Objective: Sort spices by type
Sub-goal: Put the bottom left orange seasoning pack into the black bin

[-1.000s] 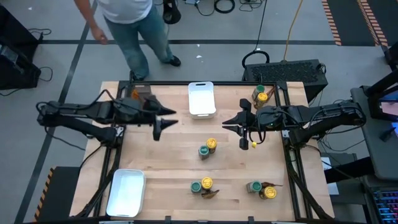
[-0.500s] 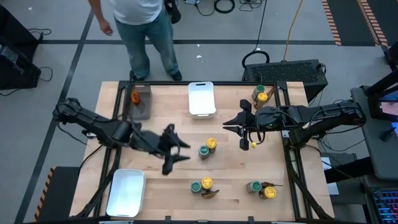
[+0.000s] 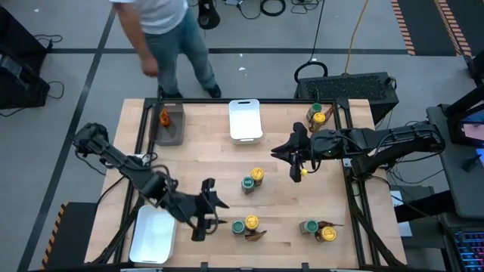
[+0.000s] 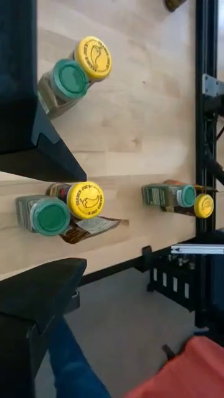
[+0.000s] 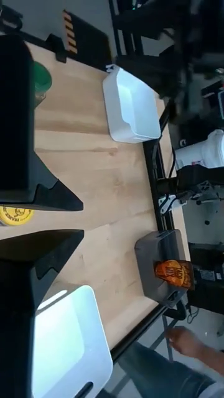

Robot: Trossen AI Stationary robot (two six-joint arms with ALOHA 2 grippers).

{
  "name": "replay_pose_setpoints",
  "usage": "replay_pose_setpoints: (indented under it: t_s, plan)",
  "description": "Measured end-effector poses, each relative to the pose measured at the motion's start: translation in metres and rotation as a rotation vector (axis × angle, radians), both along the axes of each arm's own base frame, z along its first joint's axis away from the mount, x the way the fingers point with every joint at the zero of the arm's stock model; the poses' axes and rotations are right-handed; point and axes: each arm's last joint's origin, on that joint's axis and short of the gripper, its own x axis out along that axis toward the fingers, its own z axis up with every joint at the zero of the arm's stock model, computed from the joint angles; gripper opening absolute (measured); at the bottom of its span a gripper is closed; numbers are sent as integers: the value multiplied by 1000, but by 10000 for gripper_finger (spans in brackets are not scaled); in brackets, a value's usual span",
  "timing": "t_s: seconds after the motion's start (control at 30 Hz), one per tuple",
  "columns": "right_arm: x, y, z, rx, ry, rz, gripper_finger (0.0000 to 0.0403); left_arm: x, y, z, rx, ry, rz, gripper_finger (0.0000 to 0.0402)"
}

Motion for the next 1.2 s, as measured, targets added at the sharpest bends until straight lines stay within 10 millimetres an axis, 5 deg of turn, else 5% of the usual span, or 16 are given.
replay_pose_setpoints:
  t_s: [0.2, 0.6, 0.9, 1.2]
  plan:
    - [-1, 10, 1, 78, -4, 129, 41, 11, -18, -14, -68, -31, 42, 211]
    - [-22, 78, 1, 98, 12, 488, 41, 44, -54, -45, -162, -187, 58, 211]
    - [-42, 113, 1, 41, -8, 534, 40, 75, -73, -41, -5, -176, 36, 211]
    - [-36, 131, -14, -7, 44, 527, 40, 90, -72, -63, 10, -74, 85, 211]
